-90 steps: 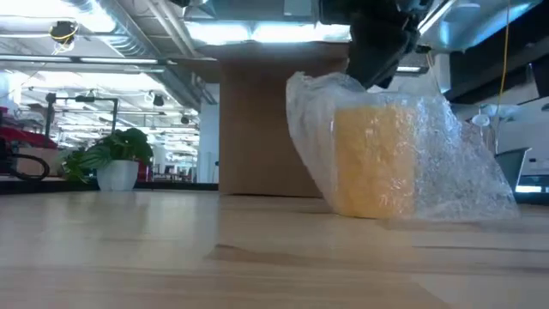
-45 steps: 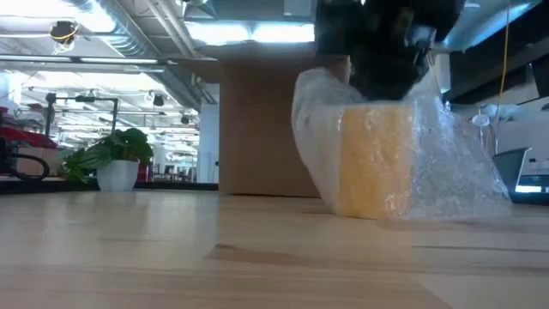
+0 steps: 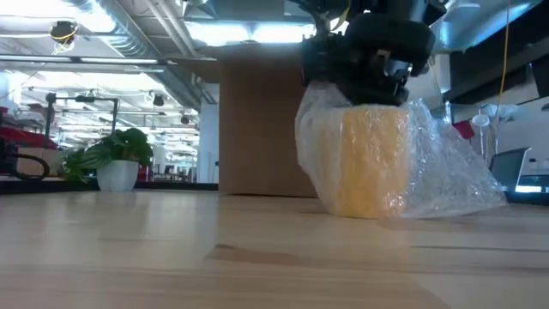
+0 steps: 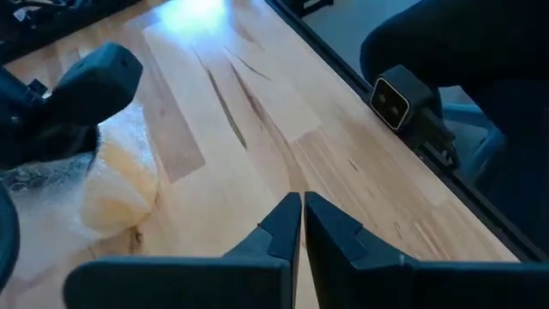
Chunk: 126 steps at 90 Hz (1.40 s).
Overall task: Wrap mug
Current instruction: Wrap the yellow mug with the bubble wrap
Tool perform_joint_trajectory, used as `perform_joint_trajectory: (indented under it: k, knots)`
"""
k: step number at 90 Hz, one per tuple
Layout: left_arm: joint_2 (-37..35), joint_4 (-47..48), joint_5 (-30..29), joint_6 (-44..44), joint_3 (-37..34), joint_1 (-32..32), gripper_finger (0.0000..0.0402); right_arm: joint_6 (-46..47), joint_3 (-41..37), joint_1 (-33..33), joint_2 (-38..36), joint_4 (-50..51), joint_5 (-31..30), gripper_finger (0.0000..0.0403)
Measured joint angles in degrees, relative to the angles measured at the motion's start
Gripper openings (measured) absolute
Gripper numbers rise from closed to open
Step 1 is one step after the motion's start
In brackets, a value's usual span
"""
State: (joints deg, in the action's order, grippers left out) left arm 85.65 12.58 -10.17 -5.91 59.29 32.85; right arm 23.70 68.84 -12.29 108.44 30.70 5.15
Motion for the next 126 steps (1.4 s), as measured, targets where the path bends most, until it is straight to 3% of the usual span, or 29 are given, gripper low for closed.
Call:
perform_joint_trajectory:
  k: [72, 100, 126]
  knots:
    - [0.0, 0.0, 0.0, 0.0, 0.0, 0.0, 0.0000, 2.0, -0.4, -1.7, -16.3, 4.7, -7.5, 0.0000]
    - [0.0, 0.0, 0.0, 0.0, 0.0, 0.0, 0.0000, 5.4, -0.3, -1.7, -17.0, 11.1, -7.7, 0.0000]
    - [0.0, 0.0, 0.0, 0.1, 0.0, 0.0, 0.0000, 6.0, -0.3, -2.0, -14.7, 9.6, -7.7, 0.0000]
